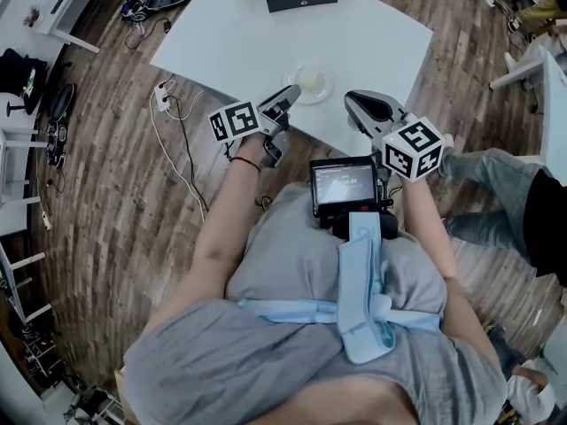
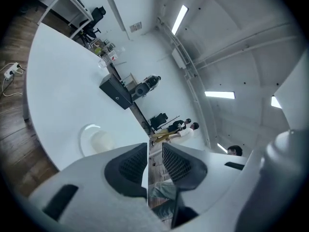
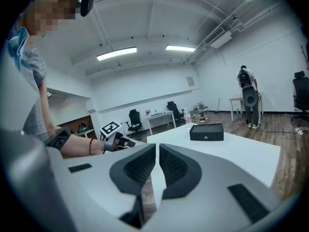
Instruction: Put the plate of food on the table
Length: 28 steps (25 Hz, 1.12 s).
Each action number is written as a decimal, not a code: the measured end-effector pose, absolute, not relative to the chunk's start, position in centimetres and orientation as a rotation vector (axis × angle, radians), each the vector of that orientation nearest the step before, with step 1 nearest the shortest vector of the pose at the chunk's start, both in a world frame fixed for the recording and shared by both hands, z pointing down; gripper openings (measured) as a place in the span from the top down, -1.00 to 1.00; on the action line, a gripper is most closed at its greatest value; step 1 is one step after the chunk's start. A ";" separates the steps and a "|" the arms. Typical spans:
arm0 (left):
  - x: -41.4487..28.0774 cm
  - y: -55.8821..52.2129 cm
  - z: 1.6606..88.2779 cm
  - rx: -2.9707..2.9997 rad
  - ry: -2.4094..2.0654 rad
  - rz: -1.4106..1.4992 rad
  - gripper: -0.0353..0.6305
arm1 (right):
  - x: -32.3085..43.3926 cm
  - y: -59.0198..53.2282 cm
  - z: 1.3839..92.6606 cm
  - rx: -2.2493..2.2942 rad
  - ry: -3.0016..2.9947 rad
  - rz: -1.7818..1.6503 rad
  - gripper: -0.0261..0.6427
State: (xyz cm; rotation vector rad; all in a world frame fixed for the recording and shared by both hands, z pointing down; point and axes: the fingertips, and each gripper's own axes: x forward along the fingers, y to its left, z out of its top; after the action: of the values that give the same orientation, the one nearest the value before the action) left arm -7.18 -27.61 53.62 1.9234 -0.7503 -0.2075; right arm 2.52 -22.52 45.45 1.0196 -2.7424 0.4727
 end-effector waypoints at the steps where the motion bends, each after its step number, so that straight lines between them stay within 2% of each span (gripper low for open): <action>1: -7.0 -27.3 53.1 1.933 -0.733 -0.219 0.60 | 2.5 -22.4 45.4 1.017 -2.745 0.476 0.81; 15: -7.9 -25.7 44.4 2.271 -0.722 -0.495 0.61 | 4.9 -23.0 44.3 1.067 -2.777 0.502 0.81; 24: -6.0 -23.3 43.2 2.466 -0.665 -0.404 0.61 | 4.4 -21.4 43.6 0.990 -2.854 0.456 0.81; 28: -5.4 -22.3 43.0 2.554 -0.667 -0.360 0.70 | 4.5 -20.5 43.6 0.971 -2.865 0.427 0.81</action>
State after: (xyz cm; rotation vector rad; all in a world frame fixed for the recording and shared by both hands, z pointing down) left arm -5.37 -22.32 43.04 2.5541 -0.6673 -0.3602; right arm 4.49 -20.55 43.62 0.9712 -2.8646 0.4268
